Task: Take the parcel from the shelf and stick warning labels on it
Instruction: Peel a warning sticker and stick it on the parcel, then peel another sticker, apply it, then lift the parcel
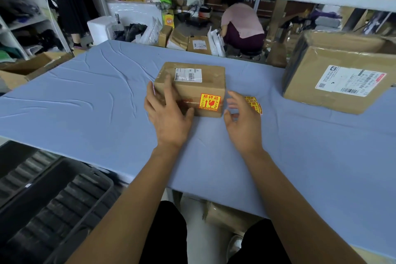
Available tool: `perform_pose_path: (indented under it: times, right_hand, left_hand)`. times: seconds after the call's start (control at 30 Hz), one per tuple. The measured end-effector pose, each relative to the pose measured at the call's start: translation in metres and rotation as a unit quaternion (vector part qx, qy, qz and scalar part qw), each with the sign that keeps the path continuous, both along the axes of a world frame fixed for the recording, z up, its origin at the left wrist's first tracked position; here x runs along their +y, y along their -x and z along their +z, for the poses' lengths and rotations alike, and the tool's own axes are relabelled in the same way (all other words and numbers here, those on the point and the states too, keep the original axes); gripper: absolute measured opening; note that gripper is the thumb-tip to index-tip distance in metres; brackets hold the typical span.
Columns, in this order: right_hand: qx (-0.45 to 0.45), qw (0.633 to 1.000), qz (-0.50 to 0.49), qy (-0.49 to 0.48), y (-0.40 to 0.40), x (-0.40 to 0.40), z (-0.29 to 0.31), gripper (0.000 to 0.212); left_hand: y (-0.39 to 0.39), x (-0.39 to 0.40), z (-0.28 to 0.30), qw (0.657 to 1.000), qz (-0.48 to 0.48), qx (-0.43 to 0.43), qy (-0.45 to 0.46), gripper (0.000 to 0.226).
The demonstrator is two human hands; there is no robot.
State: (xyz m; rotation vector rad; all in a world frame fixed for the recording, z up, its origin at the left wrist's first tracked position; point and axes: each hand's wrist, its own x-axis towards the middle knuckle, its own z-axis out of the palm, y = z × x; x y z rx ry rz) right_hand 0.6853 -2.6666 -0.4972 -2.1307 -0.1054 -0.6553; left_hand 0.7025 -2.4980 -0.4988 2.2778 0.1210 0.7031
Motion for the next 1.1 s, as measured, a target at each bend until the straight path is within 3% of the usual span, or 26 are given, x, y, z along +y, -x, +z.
perform_pose_path:
  times: [0.1, 0.17, 0.27, 0.37, 0.47, 0.6, 0.7, 0.8, 0.9, 1.0, 1.1]
  right_hand:
    - [0.013, 0.999, -0.026, -0.014, 0.023, -0.015, 0.001, 0.044]
    - [0.021, 0.997, -0.066, -0.027, 0.039, -0.033, -0.002, 0.044]
    - [0.070, 0.994, -0.079, 0.003, 0.058, -0.055, -0.006, 0.051]
    - [0.155, 0.975, -0.035, 0.156, 0.057, -0.053, -0.006, 0.059]
    - [0.144, 0.959, -0.026, 0.244, 0.054, -0.049, -0.006, 0.032]
    - [0.116, 0.985, -0.035, 0.123, 0.064, -0.058, -0.005, 0.014]
    - [0.104, 0.994, -0.027, 0.006, 0.070, -0.058, 0.000, 0.022]
    - [0.108, 0.994, -0.005, -0.006, 0.073, -0.056, 0.000, 0.008]
    - [0.090, 0.995, -0.036, -0.024, 0.078, -0.058, 0.001, 0.015]
    - [0.073, 0.987, -0.053, -0.130, 0.079, -0.065, 0.003, 0.018]
    - [0.091, 0.990, -0.008, -0.104, 0.077, -0.066, 0.001, 0.011]
  left_hand:
    - [0.028, -0.001, -0.002, 0.999, -0.021, 0.036, -0.007, 0.081]
    - [0.043, -0.001, -0.004, 0.996, -0.055, 0.070, -0.016, 0.058]
    - [0.061, -0.011, -0.002, 0.979, -0.090, 0.124, -0.135, 0.033]
    - [0.065, -0.042, 0.001, 0.959, -0.136, 0.157, -0.192, 0.042]
    - [0.053, -0.079, 0.003, 0.947, -0.212, 0.133, -0.201, 0.040]
    - [0.048, -0.100, 0.003, 0.947, -0.279, 0.098, -0.128, 0.013]
    - [0.052, -0.093, -0.004, 0.949, -0.293, 0.110, 0.023, 0.002]
    - [0.055, -0.085, -0.002, 0.943, -0.288, 0.109, 0.127, 0.012]
    - [0.056, -0.087, -0.001, 0.937, -0.317, 0.108, 0.104, 0.009]
    - [0.056, -0.088, -0.003, 0.929, -0.350, 0.119, 0.020, 0.007]
    - [0.056, -0.088, -0.004, 0.934, -0.327, 0.124, 0.072, 0.011]
